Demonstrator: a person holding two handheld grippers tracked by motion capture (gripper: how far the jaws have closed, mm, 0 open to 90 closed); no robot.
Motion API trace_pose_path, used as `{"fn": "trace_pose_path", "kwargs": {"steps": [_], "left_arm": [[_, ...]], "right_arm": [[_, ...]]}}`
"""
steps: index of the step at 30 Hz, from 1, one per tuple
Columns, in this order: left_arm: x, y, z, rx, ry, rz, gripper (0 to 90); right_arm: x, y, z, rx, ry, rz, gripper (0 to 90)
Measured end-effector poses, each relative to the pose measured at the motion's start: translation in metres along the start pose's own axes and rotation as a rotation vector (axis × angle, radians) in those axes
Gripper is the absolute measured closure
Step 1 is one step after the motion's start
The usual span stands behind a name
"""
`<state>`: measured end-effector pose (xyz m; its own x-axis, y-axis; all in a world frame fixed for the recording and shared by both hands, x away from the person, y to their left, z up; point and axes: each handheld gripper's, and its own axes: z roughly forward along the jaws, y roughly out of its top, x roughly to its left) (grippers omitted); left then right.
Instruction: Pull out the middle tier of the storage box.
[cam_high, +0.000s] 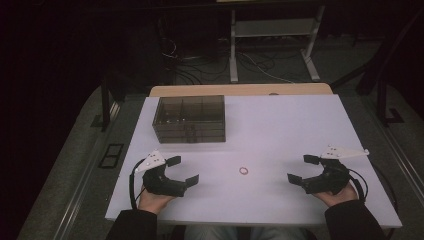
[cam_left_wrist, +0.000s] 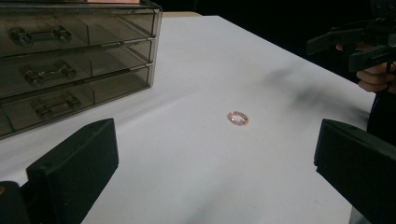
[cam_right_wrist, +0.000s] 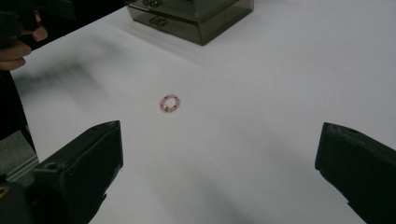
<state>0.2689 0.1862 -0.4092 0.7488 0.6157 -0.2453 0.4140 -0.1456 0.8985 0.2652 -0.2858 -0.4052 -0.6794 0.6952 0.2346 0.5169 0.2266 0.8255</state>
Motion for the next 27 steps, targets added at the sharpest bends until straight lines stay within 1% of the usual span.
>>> {"fn": "trace_pose_path", "kwargs": {"steps": [7, 13, 17, 20, 23, 27], "left_arm": [[-0.002, 0.003, 0.001, 0.012, 0.003, 0.011, 0.0], [-0.005, 0.006, -0.001, 0.01, -0.007, 0.013, 0.0], [-0.007, 0.01, -0.001, 0.015, -0.015, 0.018, 0.0], [-0.01, 0.012, -0.001, 0.022, -0.019, 0.023, 0.0], [-0.011, 0.013, -0.001, 0.024, -0.022, 0.023, 0.0], [-0.012, 0.017, 0.0, 0.03, -0.028, 0.012, 0.0]], "right_arm": [[-0.001, -0.001, -0.002, 0.013, 0.005, 0.003, 0.4], [-0.001, 0.0, -0.003, 0.019, 0.004, 0.012, 0.4], [-0.001, 0.0, -0.005, 0.02, 0.001, 0.006, 0.4], [0.0, 0.0, -0.005, 0.024, 0.001, 0.011, 0.4], [0.001, -0.001, -0.005, 0.031, 0.002, 0.004, 0.4], [0.001, -0.001, -0.004, 0.041, 0.007, 0.003, 0.4]]}}
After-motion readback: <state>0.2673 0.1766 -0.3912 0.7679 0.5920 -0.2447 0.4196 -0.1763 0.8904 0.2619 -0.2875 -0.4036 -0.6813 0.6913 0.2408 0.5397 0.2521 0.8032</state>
